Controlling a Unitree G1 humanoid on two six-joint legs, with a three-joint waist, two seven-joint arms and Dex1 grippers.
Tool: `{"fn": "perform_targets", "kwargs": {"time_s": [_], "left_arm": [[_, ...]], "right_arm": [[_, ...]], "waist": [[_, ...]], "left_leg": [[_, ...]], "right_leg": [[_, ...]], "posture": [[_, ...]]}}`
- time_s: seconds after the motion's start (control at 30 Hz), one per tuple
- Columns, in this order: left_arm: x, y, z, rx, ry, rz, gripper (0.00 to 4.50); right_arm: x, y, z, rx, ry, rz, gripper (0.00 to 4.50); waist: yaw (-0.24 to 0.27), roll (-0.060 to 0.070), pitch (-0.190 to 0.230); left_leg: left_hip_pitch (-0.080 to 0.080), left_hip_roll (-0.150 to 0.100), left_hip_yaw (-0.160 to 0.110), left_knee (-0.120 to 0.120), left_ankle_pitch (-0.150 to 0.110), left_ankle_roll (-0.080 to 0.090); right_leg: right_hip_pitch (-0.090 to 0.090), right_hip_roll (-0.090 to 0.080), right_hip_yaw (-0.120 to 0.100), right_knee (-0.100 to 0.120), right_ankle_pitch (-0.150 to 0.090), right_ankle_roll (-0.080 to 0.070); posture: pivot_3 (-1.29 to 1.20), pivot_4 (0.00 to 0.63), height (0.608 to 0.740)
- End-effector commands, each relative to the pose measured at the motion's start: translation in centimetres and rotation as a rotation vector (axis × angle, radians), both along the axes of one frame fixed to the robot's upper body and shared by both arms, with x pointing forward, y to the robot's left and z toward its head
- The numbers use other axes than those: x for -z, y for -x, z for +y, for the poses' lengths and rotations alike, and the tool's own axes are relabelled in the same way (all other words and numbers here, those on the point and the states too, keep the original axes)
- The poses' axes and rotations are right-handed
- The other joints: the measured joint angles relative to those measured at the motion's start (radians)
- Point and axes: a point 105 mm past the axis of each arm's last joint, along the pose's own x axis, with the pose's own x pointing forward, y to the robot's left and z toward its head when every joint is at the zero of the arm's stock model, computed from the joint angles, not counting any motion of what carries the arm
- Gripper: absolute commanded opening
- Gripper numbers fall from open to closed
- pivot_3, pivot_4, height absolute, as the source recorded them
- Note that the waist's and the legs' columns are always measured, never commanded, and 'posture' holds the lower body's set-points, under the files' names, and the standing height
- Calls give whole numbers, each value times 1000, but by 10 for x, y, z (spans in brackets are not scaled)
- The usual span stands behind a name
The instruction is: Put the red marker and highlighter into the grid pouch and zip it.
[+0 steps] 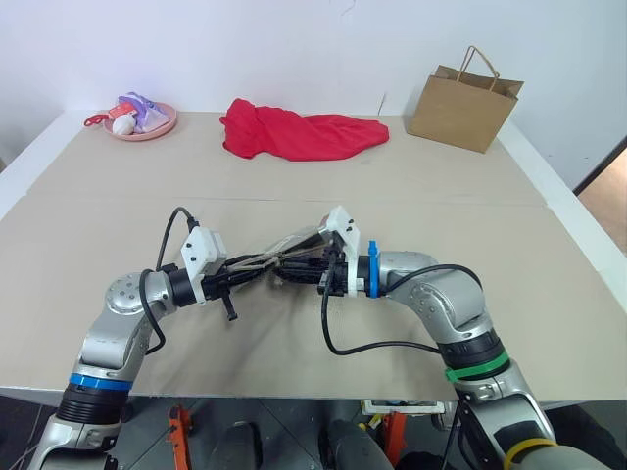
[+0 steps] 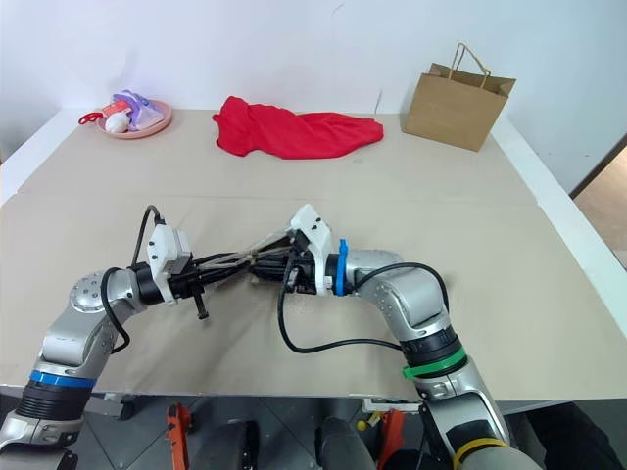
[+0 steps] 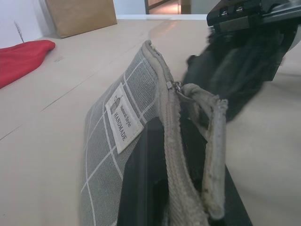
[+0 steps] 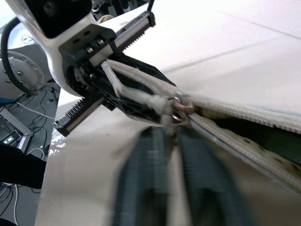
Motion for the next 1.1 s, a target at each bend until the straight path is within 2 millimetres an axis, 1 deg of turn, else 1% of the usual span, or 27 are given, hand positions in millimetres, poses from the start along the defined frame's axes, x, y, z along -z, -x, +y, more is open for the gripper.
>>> {"fn": "perform_targets", "kwargs": {"time_s": [0.03,0.17,0.27,0.3,0.37,0.43,0.53,0.67,0.77,0.87,0.93,0.97,1.03,1.1], "left_arm": [[-9,1,-2,12,5,-49,0],[-9,1,-2,11,5,-50,0],[-9,1,-2,12,5,-50,0],[-9,1,-2,12,5,-50,0],[-9,2,-2,12,5,-50,0],[-9,2,-2,12,6,-50,0],[-9,2,-2,13,5,-48,0],[-8,3,-2,14,3,-45,0],[-8,2,-2,16,3,-44,0],[-9,2,-1,17,1,-44,0],[-9,2,-1,16,1,-44,0],[-9,2,0,16,1,-44,0],[-9,2,0,16,1,-45,0],[-10,1,-1,17,2,-50,0]], "right_arm": [[-15,2,9,-34,-34,-51,123],[-13,1,8,-33,-29,-52,123],[-11,3,3,-35,-15,-48,123],[-11,6,-2,-54,-5,-51,123],[-11,11,-19,-71,11,-59,123],[-9,10,-37,-56,51,-80,123],[-6,-5,-71,46,122,-107,123],[-10,-25,-112,178,186,-153,123],[-15,-37,-138,260,229,-188,123],[-22,-47,-159,326,255,-219,123],[-24,-51,-166,349,260,-234,123],[-24,-50,-165,343,257,-232,123],[-19,-46,-158,307,249,-220,123],[-12,-33,-146,216,233,-189,123]], "waist": [[0,0,0],[0,0,0],[0,0,0],[0,0,0],[0,0,0],[4,0,0],[3,0,0],[3,0,0],[2,0,0],[2,0,0],[1,0,0],[1,0,0],[2,0,0],[2,0,0]], "left_leg": [[0,0,0,0,0,0],[0,0,0,0,0,0],[0,0,0,0,0,0],[0,0,0,0,0,0],[0,0,0,0,0,0],[-1,0,0,0,0,0],[-1,-1,0,0,0,0],[-1,-2,0,0,0,0],[0,-1,0,0,0,0],[0,-1,0,0,0,0],[0,-1,1,0,0,0],[0,-1,1,0,0,0],[0,-1,0,0,0,0],[-1,-1,0,0,0,0]], "right_leg": [[0,0,0,0,0,0],[0,0,0,0,0,0],[0,-1,0,0,0,0],[0,-1,0,0,0,0],[0,-1,0,0,0,0],[0,-1,0,-1,0,0],[0,-3,0,-1,0,0],[0,-2,0,-1,0,1],[0,-1,0,-1,-1,1],[0,-1,0,-1,-1,1],[0,-1,0,-1,-1,1],[0,-1,1,-1,-1,1],[0,-1,0,-1,-1,1],[0,-1,0,-1,-1,0]], "posture": [[0,150,740],[0,150,740],[0,150,740],[0,150,740],[0,150,740],[0,150,740],[0,150,740],[0,150,740],[0,150,740],[0,150,740],[0,150,740],[0,150,740],[0,150,740],[0,150,740]]}}
